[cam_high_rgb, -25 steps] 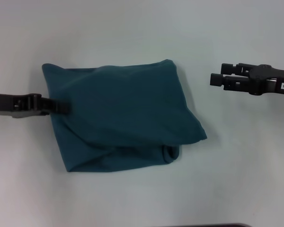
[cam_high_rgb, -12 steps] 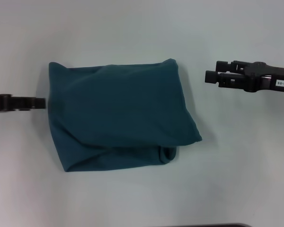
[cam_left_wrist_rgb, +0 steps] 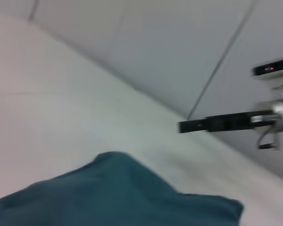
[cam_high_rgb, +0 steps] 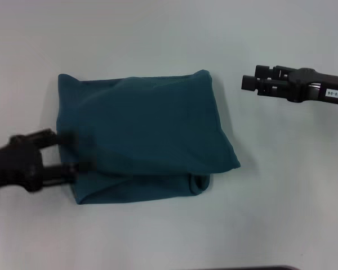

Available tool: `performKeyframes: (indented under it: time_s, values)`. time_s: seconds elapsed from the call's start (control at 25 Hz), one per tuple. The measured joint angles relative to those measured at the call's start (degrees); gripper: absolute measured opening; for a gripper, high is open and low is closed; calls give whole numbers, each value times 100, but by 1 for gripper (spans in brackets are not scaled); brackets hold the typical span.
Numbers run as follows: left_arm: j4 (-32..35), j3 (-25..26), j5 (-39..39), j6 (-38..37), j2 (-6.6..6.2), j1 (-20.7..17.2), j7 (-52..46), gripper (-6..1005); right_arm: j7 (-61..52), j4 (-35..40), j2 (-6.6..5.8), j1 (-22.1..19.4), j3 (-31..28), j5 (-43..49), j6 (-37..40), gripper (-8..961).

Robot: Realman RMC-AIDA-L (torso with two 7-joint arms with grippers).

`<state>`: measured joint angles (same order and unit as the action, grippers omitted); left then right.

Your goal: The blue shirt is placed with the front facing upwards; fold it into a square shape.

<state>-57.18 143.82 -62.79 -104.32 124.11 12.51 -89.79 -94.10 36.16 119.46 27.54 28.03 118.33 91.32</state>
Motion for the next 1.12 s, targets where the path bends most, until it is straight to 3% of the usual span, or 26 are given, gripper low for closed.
performKeyframes:
  time_s: [0.24,0.56,0.64,0.88,1.12]
  values:
    - [1193,362,-121,56,-8,-36,1787,861,25,-65,0,-39,0,-94,-120,852]
    - [1980,959,-133,376,1,-394,3749,860,98,-215,-7,-56,1,-116,-219,851]
    - [2490,1431,-138,475,-1,-517,4593,860,83,-239,-8,-54,1,-118,-246,851]
    - [3278,1918,-139,712,11,-692,5898,860,-15,-285,-22,-31,-36,-133,-299,851]
    - [3803,1997,-106,798,14,-834,6536,859,-376,-286,-63,51,-65,-136,-369,851]
